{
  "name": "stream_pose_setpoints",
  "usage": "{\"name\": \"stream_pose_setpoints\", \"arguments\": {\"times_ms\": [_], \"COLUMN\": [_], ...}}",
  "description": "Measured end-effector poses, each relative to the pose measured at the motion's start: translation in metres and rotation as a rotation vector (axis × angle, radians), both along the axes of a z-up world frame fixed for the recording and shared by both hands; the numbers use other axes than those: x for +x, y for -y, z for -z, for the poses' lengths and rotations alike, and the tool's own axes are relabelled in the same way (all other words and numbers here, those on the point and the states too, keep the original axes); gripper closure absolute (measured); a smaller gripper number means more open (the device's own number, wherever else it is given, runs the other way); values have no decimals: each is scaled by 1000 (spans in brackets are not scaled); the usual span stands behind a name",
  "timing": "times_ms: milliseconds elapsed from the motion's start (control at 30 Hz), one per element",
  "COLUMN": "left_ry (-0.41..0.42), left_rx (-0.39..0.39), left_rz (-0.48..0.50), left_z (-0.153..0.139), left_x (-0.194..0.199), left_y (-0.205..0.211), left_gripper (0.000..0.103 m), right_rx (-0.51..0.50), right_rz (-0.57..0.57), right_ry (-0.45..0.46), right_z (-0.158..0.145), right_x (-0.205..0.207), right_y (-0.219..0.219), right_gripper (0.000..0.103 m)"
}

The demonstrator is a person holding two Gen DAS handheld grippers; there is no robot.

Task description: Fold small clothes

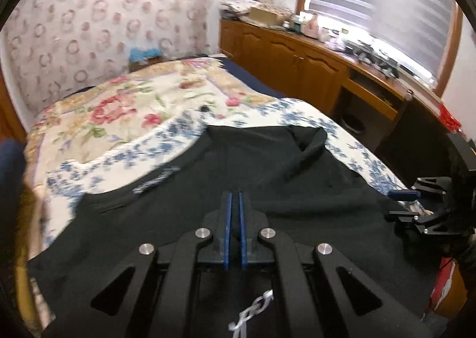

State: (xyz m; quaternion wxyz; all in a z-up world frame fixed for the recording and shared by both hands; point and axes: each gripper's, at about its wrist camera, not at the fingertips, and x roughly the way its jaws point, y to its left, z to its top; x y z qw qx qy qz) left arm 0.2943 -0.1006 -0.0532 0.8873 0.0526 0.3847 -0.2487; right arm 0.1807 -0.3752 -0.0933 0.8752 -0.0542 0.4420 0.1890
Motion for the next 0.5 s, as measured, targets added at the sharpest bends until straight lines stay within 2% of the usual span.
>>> {"name": "stream_pose_setpoints", "arguments": {"times_ms": [67, 233, 300, 433, 500], "left_ry": [-2, 1, 2, -2, 8], "left_rx": [14, 10, 7, 81, 112], "left_rz": [-32, -67, -80, -163, -208], "left_z": [-1, -3, -3, 3, 5], "left_x": [2, -7, -14, -31, -41], "left_y": [-9, -37, -54, -94, -114], "left_gripper": [100, 85, 67, 54, 42], "right_rx": [-9, -16, -26, -35, -45], "right_rz": [0, 5, 9, -4, -21], "right_ry": [2, -21, 6, 51, 68], "right_z": [0, -7, -15, -30, -33], "right_x": [0, 5, 9, 29, 42], "right_y": [-2, 1, 3, 0, -6], "right_gripper": [66, 65, 63, 58, 56]}}
